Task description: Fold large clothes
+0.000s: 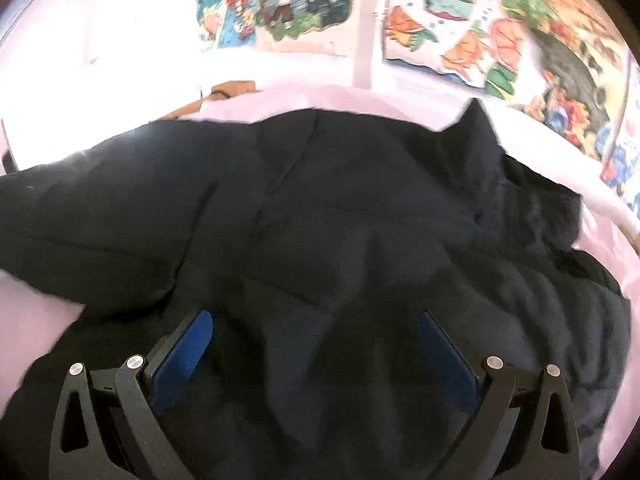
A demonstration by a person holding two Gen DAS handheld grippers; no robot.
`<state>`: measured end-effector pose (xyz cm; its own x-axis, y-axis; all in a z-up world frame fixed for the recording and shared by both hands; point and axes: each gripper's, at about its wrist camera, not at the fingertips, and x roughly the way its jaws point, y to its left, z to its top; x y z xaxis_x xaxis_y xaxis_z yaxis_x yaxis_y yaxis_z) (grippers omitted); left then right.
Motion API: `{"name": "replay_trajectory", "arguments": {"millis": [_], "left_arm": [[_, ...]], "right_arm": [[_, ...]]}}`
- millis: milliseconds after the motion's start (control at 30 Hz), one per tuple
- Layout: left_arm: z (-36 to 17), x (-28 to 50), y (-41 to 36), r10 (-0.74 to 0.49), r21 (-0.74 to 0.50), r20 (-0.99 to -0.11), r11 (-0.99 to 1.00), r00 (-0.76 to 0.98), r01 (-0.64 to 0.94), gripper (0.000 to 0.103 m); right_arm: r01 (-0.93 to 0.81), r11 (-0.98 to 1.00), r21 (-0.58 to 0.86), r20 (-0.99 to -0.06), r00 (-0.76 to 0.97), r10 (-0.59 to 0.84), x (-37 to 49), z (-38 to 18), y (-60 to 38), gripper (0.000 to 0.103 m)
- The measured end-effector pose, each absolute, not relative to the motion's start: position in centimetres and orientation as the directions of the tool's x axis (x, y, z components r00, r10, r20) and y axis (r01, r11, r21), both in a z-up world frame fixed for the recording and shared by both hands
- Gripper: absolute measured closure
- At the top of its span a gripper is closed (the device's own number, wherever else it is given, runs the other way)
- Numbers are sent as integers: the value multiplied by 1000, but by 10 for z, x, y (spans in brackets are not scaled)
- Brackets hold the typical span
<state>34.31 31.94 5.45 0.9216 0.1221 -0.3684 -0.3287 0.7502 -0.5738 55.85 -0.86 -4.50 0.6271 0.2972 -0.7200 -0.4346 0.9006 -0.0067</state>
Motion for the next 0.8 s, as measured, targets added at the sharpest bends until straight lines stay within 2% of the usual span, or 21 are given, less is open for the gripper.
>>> {"name": "replay_trajectory", "arguments": {"millis": [333,433,567,667,800], "left_arm": [[147,380,215,15,-378,-249,919,968,-111,97],[166,397,174,-40,-333,-231,942,972,-40,97],[188,425,115,-127,-297,-252,954,959,49,97],[199,442,67,-179,-244,-275,963,945,112,97],[191,456,1,-262,-165,-333,962,906,218,97]], "right_arm": [[-379,924,-51,-713,662,232,488,24,-145,0],[-335,942,-8,-697,678,235,472,27,-186,0],[-287,958,23,-657,718,231,459,29,-231,0],[-270,963,-9,-600,772,211,450,27,-258,0],[-219,975,16,-621,762,182,451,21,-292,0]]}}
